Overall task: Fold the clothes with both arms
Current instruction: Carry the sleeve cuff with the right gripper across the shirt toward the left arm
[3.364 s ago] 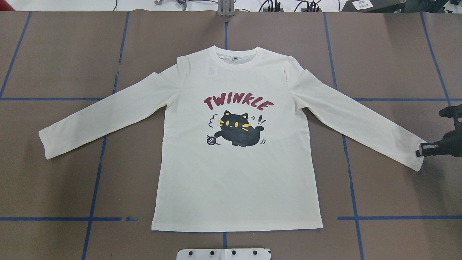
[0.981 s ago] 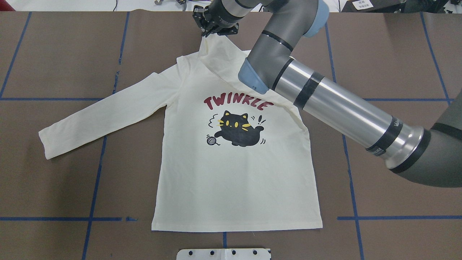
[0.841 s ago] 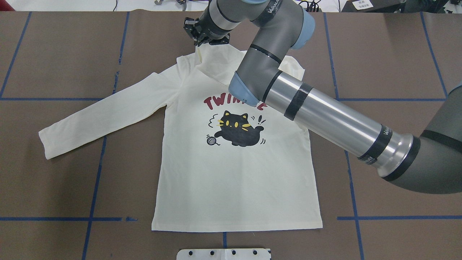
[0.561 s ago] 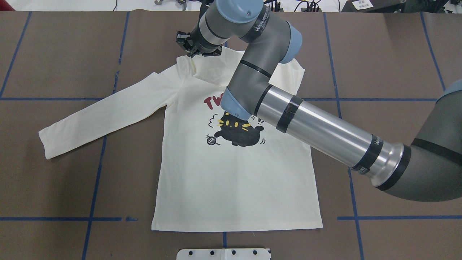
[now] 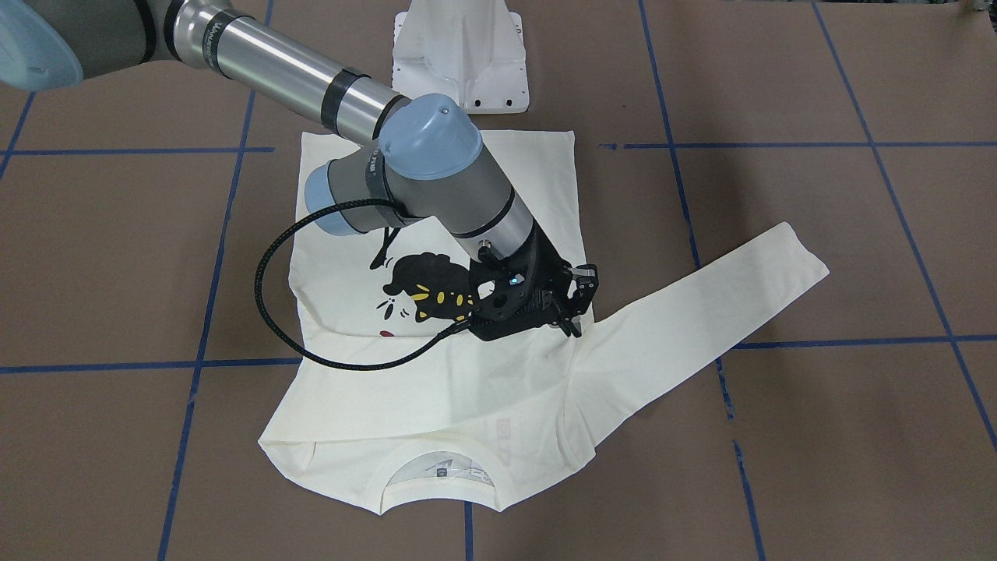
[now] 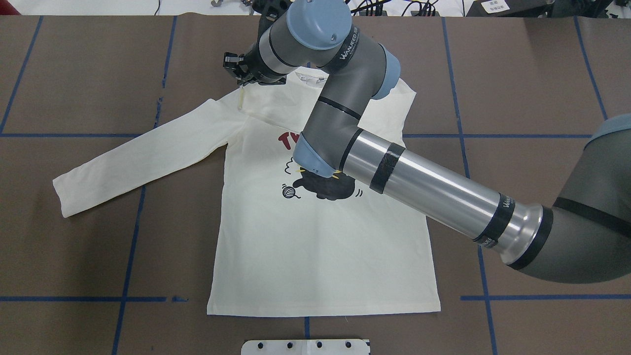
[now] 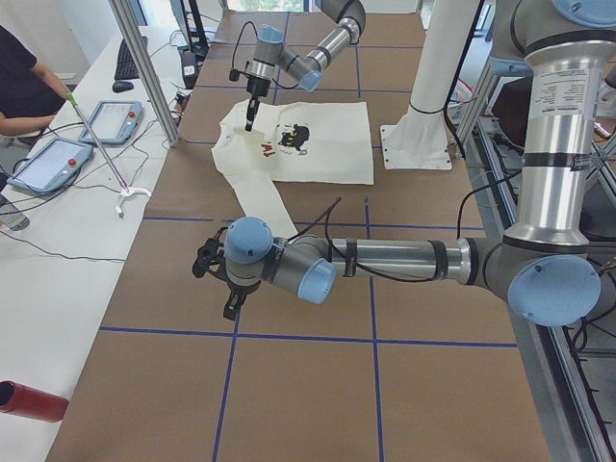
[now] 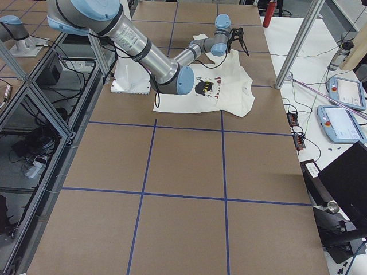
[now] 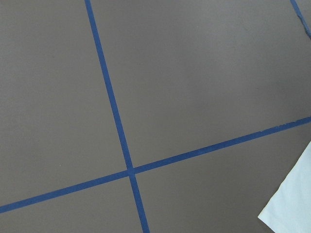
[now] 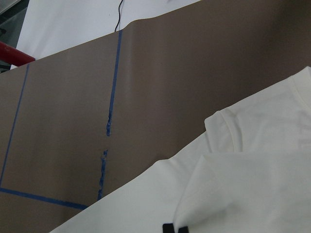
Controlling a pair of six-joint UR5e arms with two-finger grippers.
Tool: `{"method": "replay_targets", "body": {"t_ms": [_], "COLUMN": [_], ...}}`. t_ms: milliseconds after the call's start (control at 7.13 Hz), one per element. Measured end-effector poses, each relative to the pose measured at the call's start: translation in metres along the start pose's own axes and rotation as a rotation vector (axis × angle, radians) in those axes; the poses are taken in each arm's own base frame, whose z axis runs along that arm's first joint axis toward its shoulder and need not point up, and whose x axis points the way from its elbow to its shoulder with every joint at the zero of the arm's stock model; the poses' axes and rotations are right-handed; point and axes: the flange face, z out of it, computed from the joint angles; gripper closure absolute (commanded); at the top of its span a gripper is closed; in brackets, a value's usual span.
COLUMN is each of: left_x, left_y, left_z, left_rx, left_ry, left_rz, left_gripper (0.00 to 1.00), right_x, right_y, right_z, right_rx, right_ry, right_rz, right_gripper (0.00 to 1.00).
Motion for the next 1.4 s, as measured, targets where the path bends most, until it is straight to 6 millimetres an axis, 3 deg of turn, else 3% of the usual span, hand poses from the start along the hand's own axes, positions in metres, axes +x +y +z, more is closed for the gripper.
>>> {"method": "replay_targets", "body": {"t_ms": [280, 421, 561, 841, 981, 1262, 1402], "left_x": [0.0, 0.001, 0.0, -0.002, -0.004, -0.006, 0.007], "left_y": [-0.001, -0.001, -0.002, -0.002, -0.001, -0.001, -0.006], "left_z": [0.0, 0.0, 0.0, 0.002, 0.005, 0.008, 0.013], "left_rx": [0.001, 0.001, 0.0, -0.003, -0.007, -0.013, -0.007], "left_ry": [0.0, 0.0, 0.0, -0.001, -0.001, 0.0, 0.002], "left_rz": [0.001, 0.001, 0.002, 0.0, -0.005, -0.029, -0.074], "left_gripper": [0.0, 0.0, 0.0, 0.0, 0.0, 0.0, 0.0], "right_x": [0.004, 0.009, -0.001, -0.041, -0.049, -0.052, -0.054], "right_y": [0.005, 0.015, 0.035, 0.083, 0.093, 0.095, 0.087], "right_z": [0.007, 0.022, 0.038, 0.06, 0.063, 0.063, 0.052], "right_rx": [0.011, 0.038, 0.072, 0.15, 0.165, 0.164, 0.132], "right_ry": [-0.004, 0.023, 0.038, 0.035, 0.035, 0.056, 0.104], "right_rz": [0.001, 0.002, -0.007, -0.031, -0.034, -0.029, -0.016], "right_gripper": [1.0, 0.11, 0.0, 0.0, 0.0, 0.0, 0.0]}}
